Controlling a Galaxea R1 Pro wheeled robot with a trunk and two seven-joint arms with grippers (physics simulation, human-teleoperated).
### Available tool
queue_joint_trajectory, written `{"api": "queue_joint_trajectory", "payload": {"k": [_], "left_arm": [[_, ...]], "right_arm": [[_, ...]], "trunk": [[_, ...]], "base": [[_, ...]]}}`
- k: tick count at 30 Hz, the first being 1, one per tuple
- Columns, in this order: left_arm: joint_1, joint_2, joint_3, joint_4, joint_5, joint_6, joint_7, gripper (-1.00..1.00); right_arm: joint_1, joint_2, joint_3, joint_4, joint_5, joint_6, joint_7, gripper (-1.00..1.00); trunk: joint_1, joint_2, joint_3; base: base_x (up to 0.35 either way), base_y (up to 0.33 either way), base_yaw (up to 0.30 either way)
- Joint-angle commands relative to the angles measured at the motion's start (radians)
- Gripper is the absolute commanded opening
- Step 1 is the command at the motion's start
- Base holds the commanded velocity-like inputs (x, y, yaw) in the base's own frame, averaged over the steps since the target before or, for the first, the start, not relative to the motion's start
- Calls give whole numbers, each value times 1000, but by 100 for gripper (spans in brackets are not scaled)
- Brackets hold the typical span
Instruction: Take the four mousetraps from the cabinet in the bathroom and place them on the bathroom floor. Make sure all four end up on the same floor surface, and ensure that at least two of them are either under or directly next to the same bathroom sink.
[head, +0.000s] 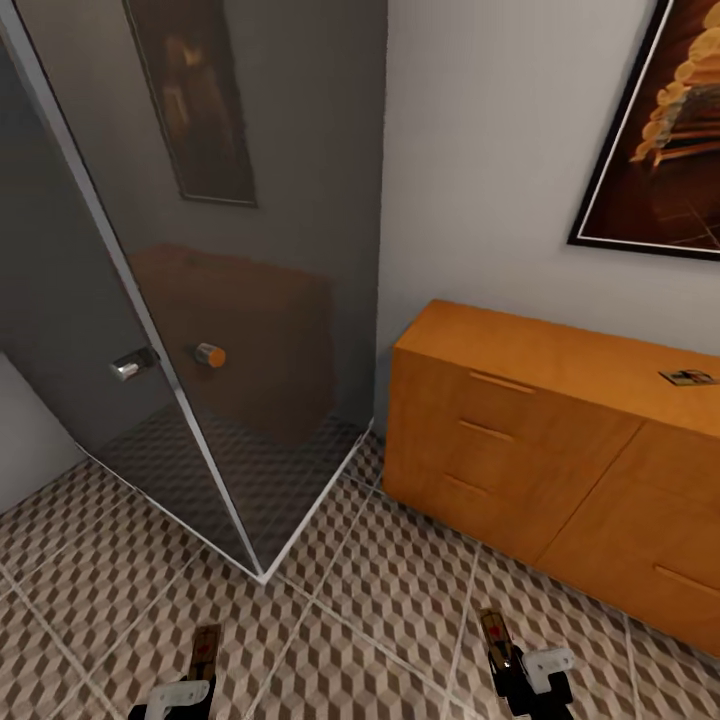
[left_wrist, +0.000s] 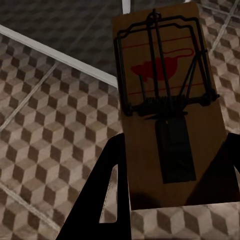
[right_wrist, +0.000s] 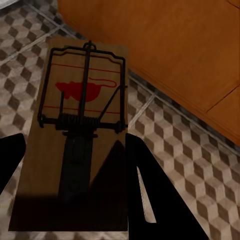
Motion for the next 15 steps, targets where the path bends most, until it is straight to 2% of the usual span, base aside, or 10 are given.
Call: {"api": "queue_joint_trajectory", "payload": {"k": [1,3,11,15], "left_arm": [[-2,-1,-3,4,11,-4,-10,-100],[-2,-2,-4,4,10,-3,-10,-100],[-1,-35,-5,4,9,-4,-11,-100],[-1,-39,-5,4,9,-4,-11,-100]], "right_arm": [[0,0,3,1,8,-2,-10,-100],[0,0,3,1,8,-2,-11,-100],[0,1,3,1,8,-2,-12,-100],[0,1,3,1,8,-2,-12,-100]], "trunk": [[0,0,-1],[0,0,-1],[0,0,-1],[0,0,-1]], "base": [[0,0,286],[0,0,286],[0,0,286],[0,0,287]]}}
